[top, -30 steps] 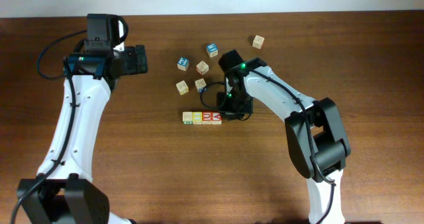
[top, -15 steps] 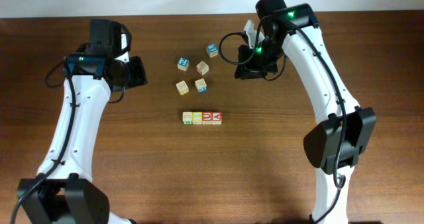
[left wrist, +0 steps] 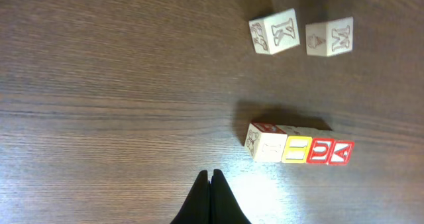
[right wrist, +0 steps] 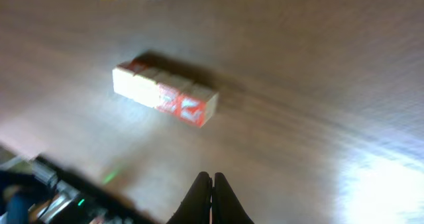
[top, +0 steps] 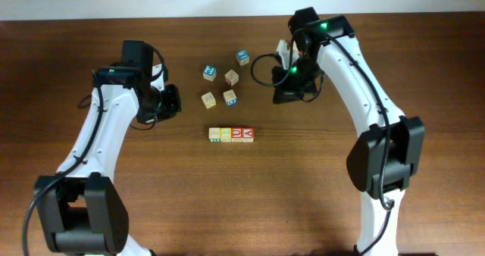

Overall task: Rotate 4 blocks
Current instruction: 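Bring left and right grippers to opposite ends of the block row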

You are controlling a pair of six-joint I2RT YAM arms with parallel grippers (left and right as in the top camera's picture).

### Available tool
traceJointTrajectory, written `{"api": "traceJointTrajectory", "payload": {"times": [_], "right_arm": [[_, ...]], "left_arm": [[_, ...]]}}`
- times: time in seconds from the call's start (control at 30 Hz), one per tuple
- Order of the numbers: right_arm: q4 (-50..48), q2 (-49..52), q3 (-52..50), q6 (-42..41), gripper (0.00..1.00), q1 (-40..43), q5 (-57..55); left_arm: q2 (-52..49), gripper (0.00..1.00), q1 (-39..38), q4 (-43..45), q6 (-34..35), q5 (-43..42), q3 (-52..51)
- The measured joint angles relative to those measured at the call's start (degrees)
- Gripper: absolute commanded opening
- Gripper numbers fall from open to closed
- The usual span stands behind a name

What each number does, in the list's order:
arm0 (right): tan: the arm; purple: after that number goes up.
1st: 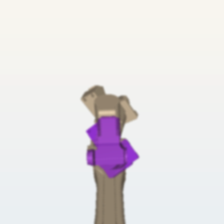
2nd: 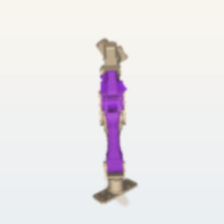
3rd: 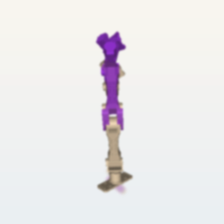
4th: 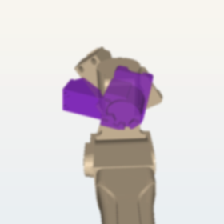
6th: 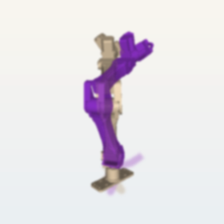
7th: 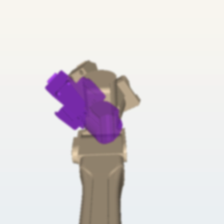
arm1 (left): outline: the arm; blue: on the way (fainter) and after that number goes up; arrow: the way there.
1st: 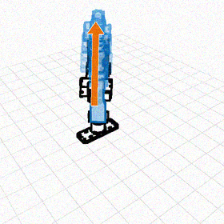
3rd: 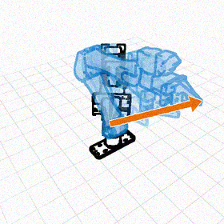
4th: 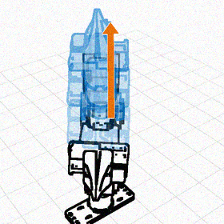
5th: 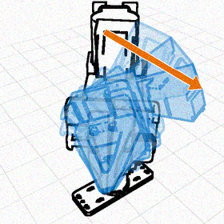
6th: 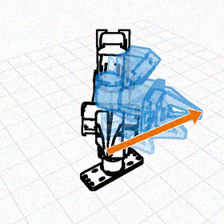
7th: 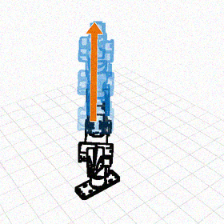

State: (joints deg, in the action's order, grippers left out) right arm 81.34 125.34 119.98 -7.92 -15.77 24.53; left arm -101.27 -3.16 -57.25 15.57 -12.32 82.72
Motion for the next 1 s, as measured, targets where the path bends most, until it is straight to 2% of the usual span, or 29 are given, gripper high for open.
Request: {"api": "traceJointTrajectory", "payload": {"times": [0.07, 0.17, 0.23, 0.3, 0.4, 0.47, 0.6, 0.7, 0.87, 1.0], "right_arm": [[1.0, -4.1, -0.8, 0.0, 0.05, 1.0, -4.6], [-0.9, -18.1, -6.1, -0.6, 0.05, 2.2, -7.9], [-6.0, -27.2, -13.9, -1.0, 0.05, 2.3, -7.8], [-14.4, -32.1, -27.1, -1.8, 0.05, 2.4, -4.7], [-30.4, -30.9, -44.5, -4.5, 0.04, 3.3, 1.6], [-35.5, -29.3, -49.3, -6.1, 0.04, 4.7, 4.0], [-40.7, -22.8, -49.5, -8.2, 0.04, 5.0, 6.9], [-43.5, -18.4, -49.7, -8.6, 0.04, 5.0, 10.0], [-47.5, -14.5, -49.7, -8.1, 0.05, 4.6, 12.9], [-49.3, -12.0, -49.7, -7.9, 0.04, 2.8, 13.2]], "left_arm": [[0.0, 0.0, -0.9, -0.2, -0.8, -0.3, 0.0], [0.6, 0.0, -2.3, -0.3, -1.2, 0.3, 0.0], [1.7, 0.0, -3.5, -0.3, -1.3, 1.0, 0.0], [2.3, 0.0, -3.6, -0.2, -1.3, 1.6, 0.0], [2.4, 0.0, -3.6, 1.1, -1.2, 3.9, -0.1], [2.6, 0.0, -3.7, 4.2, -0.7, 5.5, -1.3], [6.4, 0.0, -4.0, 18.7, 3.3, 6.6, -15.1], [7.2, 0.0, -4.0, 29.7, 4.7, 0.6, -24.0], [5.3, 0.0, -4.1, 31.9, 5.9, -5.3, -26.0], [2.2, 0.0, -4.1, 32.7, 6.1, -7.0, -26.1]]}}
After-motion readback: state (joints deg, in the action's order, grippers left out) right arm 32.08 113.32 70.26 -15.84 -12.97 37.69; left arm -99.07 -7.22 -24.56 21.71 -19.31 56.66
